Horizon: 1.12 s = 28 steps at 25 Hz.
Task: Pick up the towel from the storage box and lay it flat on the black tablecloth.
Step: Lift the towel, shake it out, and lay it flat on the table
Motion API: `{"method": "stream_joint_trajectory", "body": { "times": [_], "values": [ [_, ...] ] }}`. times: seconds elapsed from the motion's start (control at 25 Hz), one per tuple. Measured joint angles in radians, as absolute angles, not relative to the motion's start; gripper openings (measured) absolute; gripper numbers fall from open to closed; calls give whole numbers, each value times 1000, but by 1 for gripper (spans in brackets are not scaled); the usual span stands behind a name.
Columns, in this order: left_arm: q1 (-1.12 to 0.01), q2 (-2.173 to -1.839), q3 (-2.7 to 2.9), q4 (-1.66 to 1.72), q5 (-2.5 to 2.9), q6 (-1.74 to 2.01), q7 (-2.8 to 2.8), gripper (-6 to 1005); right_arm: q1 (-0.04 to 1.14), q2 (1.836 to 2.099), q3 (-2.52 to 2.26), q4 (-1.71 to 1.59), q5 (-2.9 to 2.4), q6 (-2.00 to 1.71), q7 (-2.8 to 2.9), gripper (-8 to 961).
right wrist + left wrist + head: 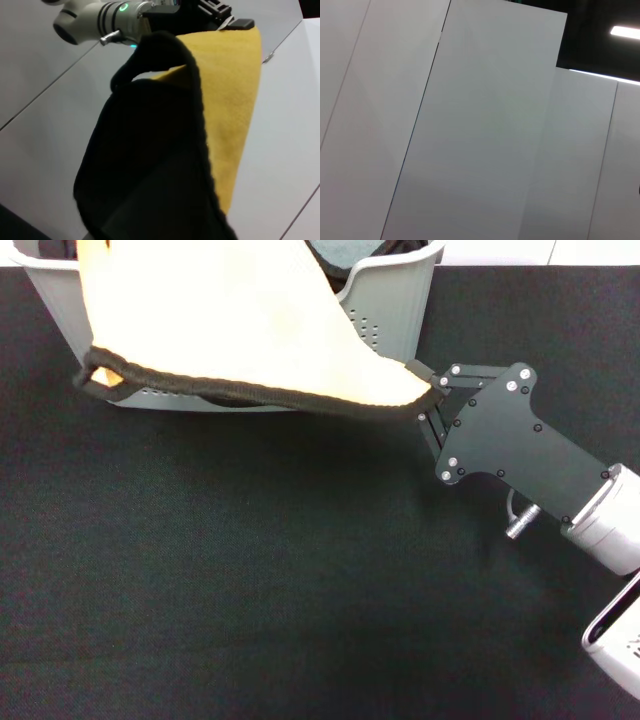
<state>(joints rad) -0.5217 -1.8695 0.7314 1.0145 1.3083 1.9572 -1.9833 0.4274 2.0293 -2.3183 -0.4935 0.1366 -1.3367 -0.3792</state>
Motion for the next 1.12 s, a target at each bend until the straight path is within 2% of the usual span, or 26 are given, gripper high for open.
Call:
{"method": "stream_joint_trajectory", "body": {
  "times": [0.4,0.72,0.92,1.08,1.12],
  "values": [
    [-494,-1886,721,879,1536,1935,-1835,73,407,2026,-2311,-588,138,-1359,-309,10],
    [-444,-1965,722,789,1783,1817,-1639,207,438,2013,-2186,-682,116,-1332,-142,11],
    [-399,-1976,709,787,1800,1706,-1565,308,472,2003,-2045,-690,-22,-1294,54,12],
    [-367,-1969,646,787,1808,1608,-1516,389,465,2010,-1936,-723,-161,-1269,114,12],
    [-359,-1966,628,787,1810,1595,-1508,454,458,2011,-1916,-747,-194,-1246,130,12]
  ]
}}
